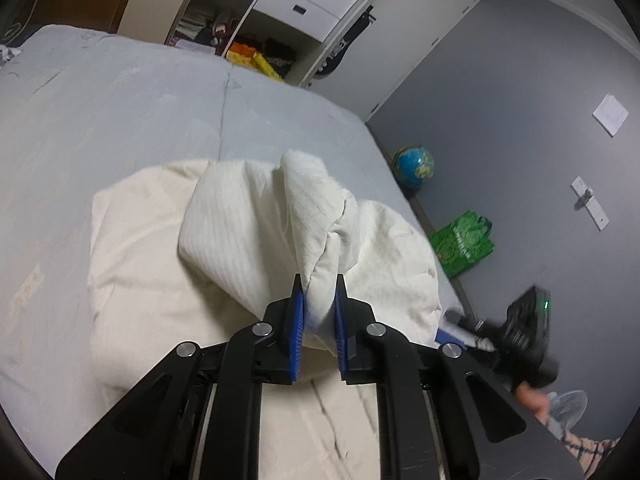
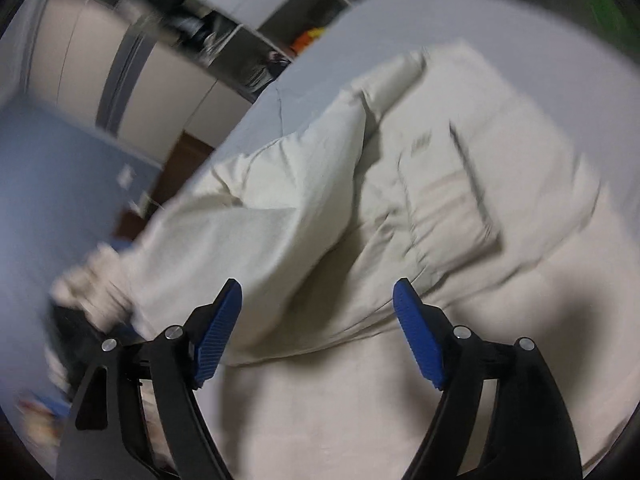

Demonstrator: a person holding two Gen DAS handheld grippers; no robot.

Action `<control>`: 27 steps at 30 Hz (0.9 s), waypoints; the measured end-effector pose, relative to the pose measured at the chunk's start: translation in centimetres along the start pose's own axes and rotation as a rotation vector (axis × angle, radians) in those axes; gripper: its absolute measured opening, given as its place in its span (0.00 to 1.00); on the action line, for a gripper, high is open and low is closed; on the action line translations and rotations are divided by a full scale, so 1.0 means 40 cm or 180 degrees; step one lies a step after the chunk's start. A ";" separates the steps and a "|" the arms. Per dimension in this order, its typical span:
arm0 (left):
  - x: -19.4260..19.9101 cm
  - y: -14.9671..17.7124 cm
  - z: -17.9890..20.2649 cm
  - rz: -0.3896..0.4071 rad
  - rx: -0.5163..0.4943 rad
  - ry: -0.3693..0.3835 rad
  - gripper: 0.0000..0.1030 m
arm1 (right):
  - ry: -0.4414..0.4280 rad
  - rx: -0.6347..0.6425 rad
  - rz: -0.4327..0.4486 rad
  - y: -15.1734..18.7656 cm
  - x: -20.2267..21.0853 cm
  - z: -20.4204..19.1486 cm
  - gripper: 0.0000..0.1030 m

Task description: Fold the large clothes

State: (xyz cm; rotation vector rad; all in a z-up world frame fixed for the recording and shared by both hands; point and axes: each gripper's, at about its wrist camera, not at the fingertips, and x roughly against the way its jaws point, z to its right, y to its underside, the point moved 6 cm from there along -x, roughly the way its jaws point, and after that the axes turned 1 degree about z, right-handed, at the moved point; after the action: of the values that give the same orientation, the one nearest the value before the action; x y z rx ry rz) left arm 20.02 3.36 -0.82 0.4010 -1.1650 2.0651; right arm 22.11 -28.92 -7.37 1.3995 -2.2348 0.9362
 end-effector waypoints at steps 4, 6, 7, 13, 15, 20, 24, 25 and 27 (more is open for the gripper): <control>-0.007 0.038 -0.006 -0.0101 -0.0025 -0.0036 0.13 | -0.0384 -0.0500 -0.0164 0.031 -0.028 -0.010 0.76; -0.006 0.048 -0.012 -0.0127 -0.0026 -0.0045 0.13 | -0.0535 -0.0763 -0.0233 0.046 -0.049 -0.013 0.78; -0.007 0.049 -0.011 -0.0131 -0.0017 -0.0044 0.13 | -0.0566 -0.0847 -0.0260 0.051 -0.059 -0.015 0.78; -0.016 0.044 -0.019 -0.0156 0.0077 0.0041 0.13 | -0.0697 -0.0985 -0.0456 0.045 -0.137 -0.095 0.78; -0.022 0.045 -0.017 -0.0161 0.0072 0.0070 0.13 | -0.0689 -0.0947 -0.0461 0.023 -0.154 -0.128 0.80; -0.035 0.042 -0.004 -0.0149 0.0072 0.0163 0.13 | -0.0908 -0.0342 -0.0296 -0.055 -0.167 -0.240 0.18; -0.047 0.041 0.008 -0.0182 0.0234 0.0408 0.15 | -0.1323 -0.0024 0.0148 -0.104 -0.106 -0.274 0.09; -0.052 0.046 0.008 -0.0230 0.0280 0.0464 0.16 | -0.1408 -0.0057 0.0187 -0.104 -0.099 -0.254 0.09; -0.079 0.069 -0.003 -0.0400 0.0386 0.0500 0.21 | -0.1490 -0.0162 0.0246 -0.084 -0.100 -0.181 0.07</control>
State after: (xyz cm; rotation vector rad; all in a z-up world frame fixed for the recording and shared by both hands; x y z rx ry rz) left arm 20.25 1.16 -4.38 0.3532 -0.9026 2.0238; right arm 26.52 -22.30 -3.32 1.6538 -2.6400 0.6121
